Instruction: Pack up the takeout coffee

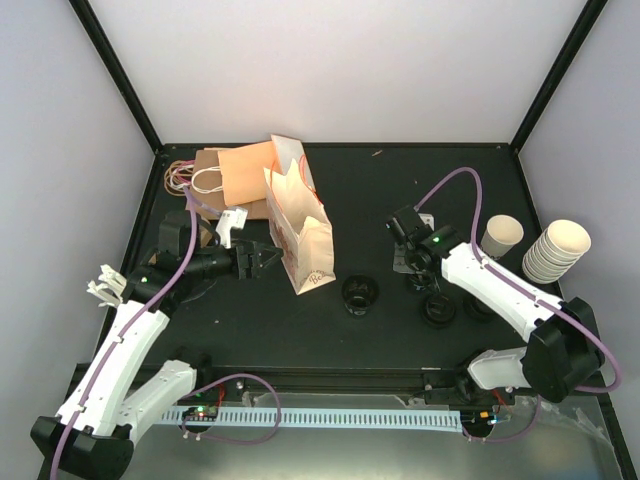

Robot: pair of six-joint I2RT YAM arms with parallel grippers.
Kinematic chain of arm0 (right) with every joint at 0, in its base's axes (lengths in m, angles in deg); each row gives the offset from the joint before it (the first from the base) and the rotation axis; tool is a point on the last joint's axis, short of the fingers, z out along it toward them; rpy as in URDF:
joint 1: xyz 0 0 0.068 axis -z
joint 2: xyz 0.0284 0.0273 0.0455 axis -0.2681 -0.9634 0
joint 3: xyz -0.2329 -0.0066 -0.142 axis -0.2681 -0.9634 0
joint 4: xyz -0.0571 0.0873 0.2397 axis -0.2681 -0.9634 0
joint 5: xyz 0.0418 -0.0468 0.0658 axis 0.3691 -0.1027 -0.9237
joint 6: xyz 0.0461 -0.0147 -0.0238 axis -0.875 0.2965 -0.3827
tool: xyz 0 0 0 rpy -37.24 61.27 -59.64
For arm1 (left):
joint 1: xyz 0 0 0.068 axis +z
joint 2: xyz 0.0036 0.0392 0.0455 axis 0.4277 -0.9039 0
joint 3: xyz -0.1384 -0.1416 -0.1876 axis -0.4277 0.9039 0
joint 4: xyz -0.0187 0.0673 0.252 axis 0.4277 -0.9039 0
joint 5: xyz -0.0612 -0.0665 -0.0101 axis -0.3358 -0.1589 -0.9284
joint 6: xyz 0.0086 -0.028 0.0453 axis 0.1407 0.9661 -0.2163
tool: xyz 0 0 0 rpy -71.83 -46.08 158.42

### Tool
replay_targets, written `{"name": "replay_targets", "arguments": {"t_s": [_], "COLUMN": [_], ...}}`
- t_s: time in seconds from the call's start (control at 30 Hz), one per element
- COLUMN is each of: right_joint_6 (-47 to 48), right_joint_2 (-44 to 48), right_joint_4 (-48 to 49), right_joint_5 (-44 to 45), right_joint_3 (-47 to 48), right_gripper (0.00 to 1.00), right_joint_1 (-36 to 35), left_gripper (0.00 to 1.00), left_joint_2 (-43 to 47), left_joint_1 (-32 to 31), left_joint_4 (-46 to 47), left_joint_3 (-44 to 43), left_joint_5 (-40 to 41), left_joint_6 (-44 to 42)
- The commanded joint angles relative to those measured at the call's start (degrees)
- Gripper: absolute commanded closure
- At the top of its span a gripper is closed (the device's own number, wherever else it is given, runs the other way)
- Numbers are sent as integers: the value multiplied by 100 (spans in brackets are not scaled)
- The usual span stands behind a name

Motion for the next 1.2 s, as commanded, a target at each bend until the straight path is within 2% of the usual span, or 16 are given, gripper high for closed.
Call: {"name": "replay_targets", "arguments": {"t_s": [0.0,0.17,0.3,0.67,0.73,0.83,0.9,1.17], "right_joint_6": [-93,-83,11,86,104,152,212,423], "right_joint_2": [65,83,224,278,298,341,418,692], "right_joint_4": [-17,-106,-168,-441,-505,-615,-663,-580], "right_joint_5": [53,122,185,318,349,469,543,669], "right_joint_3": [-85,8,134,517,603,726,786,926], "right_gripper": [91,85,72,70,64,62,56,50], "right_joint_1": [-41,-38,-41,-33,-41,-41,-29,56], "left_gripper": [16,16,16,15,15,15,15,15], "left_joint_2": [-32,-30,-23,-21,-21,-15,-8,53], "left_joint_1": [-36,-43,-45,-71,-71,-71,-71,-71], "left_joint_4": [15,-3,-13,-33,-52,-77,-116,-345], "left_joint_3": [-61,-68,-64,-85,-93,-106,-129,-259], "left_joint_5": [-12,-12,-2,28,37,52,73,184], "left_joint_6": [36,41,43,57,50,38,24,-80]}}
